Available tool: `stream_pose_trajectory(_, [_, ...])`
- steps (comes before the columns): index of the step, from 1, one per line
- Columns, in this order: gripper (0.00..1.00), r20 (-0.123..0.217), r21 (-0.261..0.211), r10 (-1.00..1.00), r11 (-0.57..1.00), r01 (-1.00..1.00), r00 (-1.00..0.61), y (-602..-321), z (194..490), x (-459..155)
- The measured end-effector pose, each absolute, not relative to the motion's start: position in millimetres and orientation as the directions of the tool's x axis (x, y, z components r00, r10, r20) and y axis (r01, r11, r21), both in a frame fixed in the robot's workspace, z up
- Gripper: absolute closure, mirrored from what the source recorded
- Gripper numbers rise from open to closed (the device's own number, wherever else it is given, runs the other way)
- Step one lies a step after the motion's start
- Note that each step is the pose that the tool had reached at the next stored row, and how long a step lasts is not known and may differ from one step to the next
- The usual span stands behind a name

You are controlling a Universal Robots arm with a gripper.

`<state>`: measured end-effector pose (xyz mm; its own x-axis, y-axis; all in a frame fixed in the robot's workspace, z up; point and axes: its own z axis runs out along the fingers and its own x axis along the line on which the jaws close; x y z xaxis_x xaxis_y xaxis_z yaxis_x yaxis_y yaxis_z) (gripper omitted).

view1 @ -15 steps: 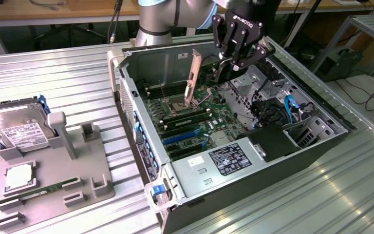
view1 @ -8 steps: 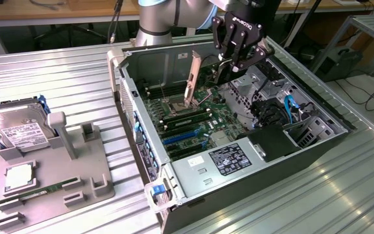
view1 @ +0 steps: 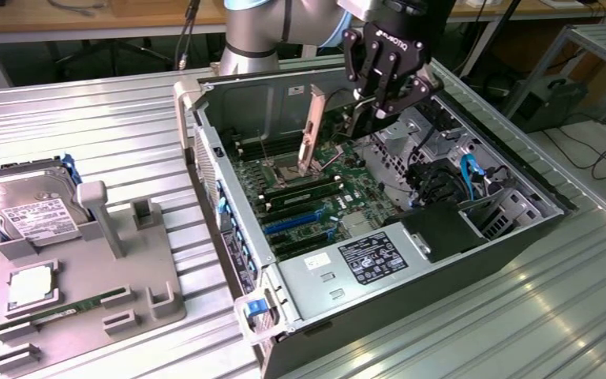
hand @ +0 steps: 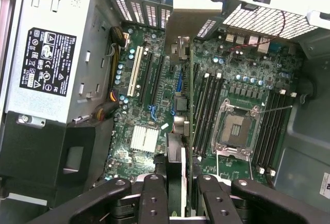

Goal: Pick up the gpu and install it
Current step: 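Insert the gpu into the slot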

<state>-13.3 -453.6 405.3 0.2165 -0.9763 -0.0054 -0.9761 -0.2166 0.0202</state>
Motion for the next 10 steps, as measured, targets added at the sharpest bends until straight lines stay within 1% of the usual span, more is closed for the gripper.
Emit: stream_pose_trajectory(10, [0.73,-0.005,0.020,-0.976,-0.217,-0.976,0.217,-453.6,401.9,-13.3])
